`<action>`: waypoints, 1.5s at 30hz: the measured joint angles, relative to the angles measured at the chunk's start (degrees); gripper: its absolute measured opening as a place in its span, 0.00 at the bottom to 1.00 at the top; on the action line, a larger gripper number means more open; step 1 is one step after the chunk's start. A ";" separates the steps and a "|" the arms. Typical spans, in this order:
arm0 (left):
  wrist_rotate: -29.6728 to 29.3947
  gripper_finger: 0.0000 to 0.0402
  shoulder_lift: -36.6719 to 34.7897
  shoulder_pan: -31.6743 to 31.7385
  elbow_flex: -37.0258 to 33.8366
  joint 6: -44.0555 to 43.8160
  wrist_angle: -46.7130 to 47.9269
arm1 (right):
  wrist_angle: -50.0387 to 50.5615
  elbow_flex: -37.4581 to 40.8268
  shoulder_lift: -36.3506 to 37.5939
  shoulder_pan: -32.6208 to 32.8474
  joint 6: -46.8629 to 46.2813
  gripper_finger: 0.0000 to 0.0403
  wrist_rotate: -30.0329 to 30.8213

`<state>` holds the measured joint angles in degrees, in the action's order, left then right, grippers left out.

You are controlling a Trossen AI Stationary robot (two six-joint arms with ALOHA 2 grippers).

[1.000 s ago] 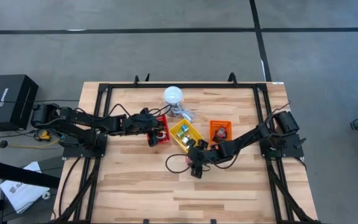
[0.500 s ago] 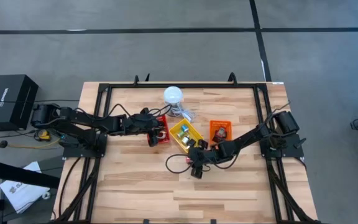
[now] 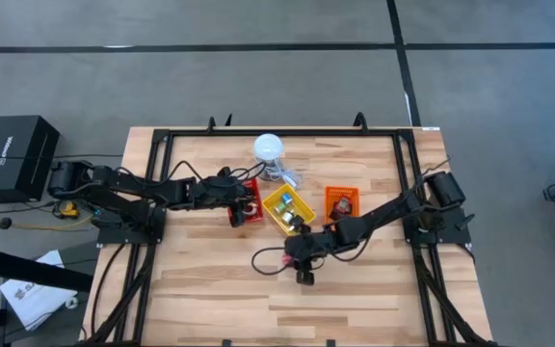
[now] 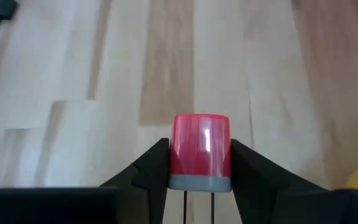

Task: Pick & Place Office items
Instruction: Put the pink charger adapter into the yellow basket

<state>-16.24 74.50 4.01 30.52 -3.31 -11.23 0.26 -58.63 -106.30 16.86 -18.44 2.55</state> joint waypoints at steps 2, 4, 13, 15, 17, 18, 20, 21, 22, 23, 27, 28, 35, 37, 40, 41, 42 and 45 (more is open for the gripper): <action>0.01 0.35 0.00 0.00 0.00 0.00 -0.04 | 3.83 -2.92 0.87 -0.06 3.57 0.32 0.05; 0.01 0.35 0.00 0.01 0.00 0.00 -0.10 | 8.62 -6.84 1.28 -0.54 7.02 0.32 1.59; 0.01 0.35 0.00 0.00 0.00 -0.15 -0.32 | 23.58 -15.49 2.24 -5.37 12.93 0.36 12.37; 0.01 0.35 0.00 0.00 0.00 -0.15 -0.32 | 23.58 -15.25 0.82 -7.19 12.25 0.35 12.49; 0.01 0.35 0.00 0.02 0.00 -0.17 -0.34 | 25.74 -14.80 -0.69 -8.90 10.49 0.34 12.49; 0.01 0.35 0.01 0.00 0.00 -0.17 -0.33 | 25.57 -14.84 -1.24 -9.70 9.73 0.33 12.51; 0.01 0.35 0.01 0.01 0.00 -0.17 -0.36 | 25.83 -15.08 -2.15 -11.16 8.30 0.34 12.55; 0.01 0.35 0.01 0.00 0.00 -0.17 -0.36 | 25.70 -15.10 -2.73 -11.79 7.60 0.34 12.55; 0.01 0.35 0.02 0.01 0.00 -0.17 -0.36 | 26.04 -15.02 -3.36 -12.33 6.88 0.35 12.54; 0.01 0.35 0.01 0.00 0.00 -0.16 -0.37 | 26.21 -15.02 -4.12 -12.77 6.29 0.36 12.51; 0.01 0.35 0.02 0.02 -0.02 -0.17 -0.37 | 26.25 -15.19 -4.66 -13.91 3.57 0.42 12.33; 0.01 0.35 0.02 0.00 -0.02 -0.17 -0.37 | 26.11 -15.23 -4.66 -14.09 3.47 0.43 12.33; 0.01 0.35 0.02 0.00 -0.04 -0.17 -0.39 | 26.45 -15.24 -4.10 -14.14 5.57 0.50 12.37; 0.01 0.35 0.01 0.01 -0.04 -0.17 -0.39 | 27.14 -15.21 -4.11 -14.15 7.69 0.53 12.45; 0.01 0.35 0.02 0.02 -0.07 -0.17 -0.37 | 30.59 -15.79 -4.12 -14.46 9.66 0.56 13.31; -0.01 0.35 0.02 0.02 -0.07 -0.17 -0.37 | 32.52 -16.41 -4.13 -14.64 9.33 0.57 14.22; 0.01 0.35 0.02 0.00 -0.07 -0.17 -0.37 | 34.03 -17.18 -4.13 -14.78 8.24 0.57 15.54; 0.01 0.35 0.01 0.00 -0.07 -0.17 -0.37 | 37.02 -18.58 -4.11 -15.60 5.55 0.58 18.87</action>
<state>-16.23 74.51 4.01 30.46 -3.49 -11.60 37.28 -77.21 -110.41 1.26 -12.89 21.42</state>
